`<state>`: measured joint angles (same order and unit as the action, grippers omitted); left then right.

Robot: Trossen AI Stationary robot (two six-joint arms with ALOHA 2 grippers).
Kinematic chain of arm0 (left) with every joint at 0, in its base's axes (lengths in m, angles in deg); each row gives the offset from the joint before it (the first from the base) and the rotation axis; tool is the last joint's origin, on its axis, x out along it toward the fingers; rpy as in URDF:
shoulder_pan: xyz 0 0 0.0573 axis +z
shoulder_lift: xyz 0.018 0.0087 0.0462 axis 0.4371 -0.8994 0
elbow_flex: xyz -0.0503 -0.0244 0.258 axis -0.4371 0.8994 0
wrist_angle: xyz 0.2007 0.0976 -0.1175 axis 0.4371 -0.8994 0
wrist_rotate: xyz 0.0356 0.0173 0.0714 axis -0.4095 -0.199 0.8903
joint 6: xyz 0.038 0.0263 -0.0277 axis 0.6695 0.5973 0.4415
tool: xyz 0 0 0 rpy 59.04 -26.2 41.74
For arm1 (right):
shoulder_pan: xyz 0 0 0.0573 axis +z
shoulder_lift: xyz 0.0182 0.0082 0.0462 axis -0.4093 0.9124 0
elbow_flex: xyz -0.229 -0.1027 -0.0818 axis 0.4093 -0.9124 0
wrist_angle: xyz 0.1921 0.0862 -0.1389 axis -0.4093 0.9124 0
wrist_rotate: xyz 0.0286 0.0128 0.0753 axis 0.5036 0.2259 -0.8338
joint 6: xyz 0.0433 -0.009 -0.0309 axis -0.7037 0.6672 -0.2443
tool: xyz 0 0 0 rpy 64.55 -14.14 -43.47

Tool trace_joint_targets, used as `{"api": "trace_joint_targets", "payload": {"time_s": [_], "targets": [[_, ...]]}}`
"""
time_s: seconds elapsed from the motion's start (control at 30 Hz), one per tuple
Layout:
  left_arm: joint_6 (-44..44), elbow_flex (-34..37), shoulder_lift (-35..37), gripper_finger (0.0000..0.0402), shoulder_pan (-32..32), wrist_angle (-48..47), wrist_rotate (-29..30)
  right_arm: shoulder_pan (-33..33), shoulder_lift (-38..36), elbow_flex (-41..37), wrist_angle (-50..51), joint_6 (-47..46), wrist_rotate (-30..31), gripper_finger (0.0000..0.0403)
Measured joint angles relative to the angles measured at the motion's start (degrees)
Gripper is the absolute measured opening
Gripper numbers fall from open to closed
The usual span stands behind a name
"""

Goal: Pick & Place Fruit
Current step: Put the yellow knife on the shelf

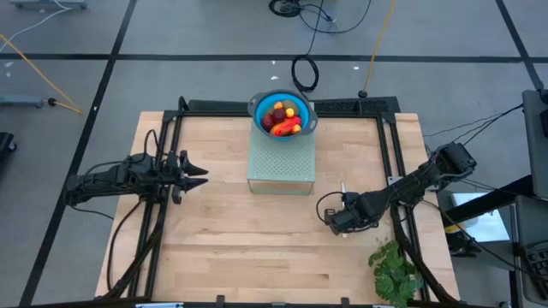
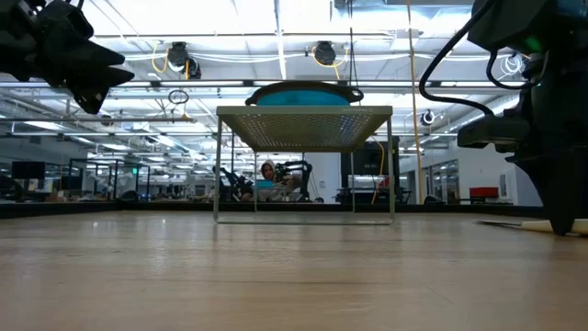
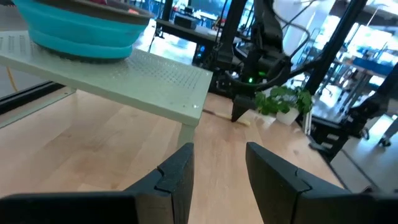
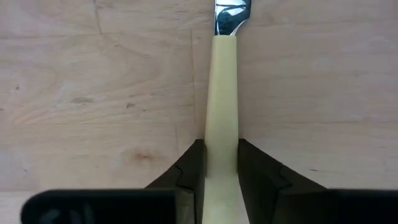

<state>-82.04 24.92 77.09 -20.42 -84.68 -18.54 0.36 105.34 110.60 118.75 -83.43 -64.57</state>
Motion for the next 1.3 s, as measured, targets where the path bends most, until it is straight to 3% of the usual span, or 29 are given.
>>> {"api": "trace_joint_targets", "payload": {"time_s": [0.47,0.97,1.3], "targets": [[-6.0,0.0,0.0,0.0145,0.0,2.9,0.0,0.4,-8.3,-0.1,4.3,0.4,4.5,0.0062],[-16.5,0.0,-0.1,0.0145,0.0,6.7,1.1,0.3,-19.4,0.0,6.1,1.4,22.1,0.0063],[-26.2,0.0,-3.2,0.0145,0.0,15.0,5.0,0.3,-25.8,0.0,5.9,9.7,31.1,0.0063]]}}
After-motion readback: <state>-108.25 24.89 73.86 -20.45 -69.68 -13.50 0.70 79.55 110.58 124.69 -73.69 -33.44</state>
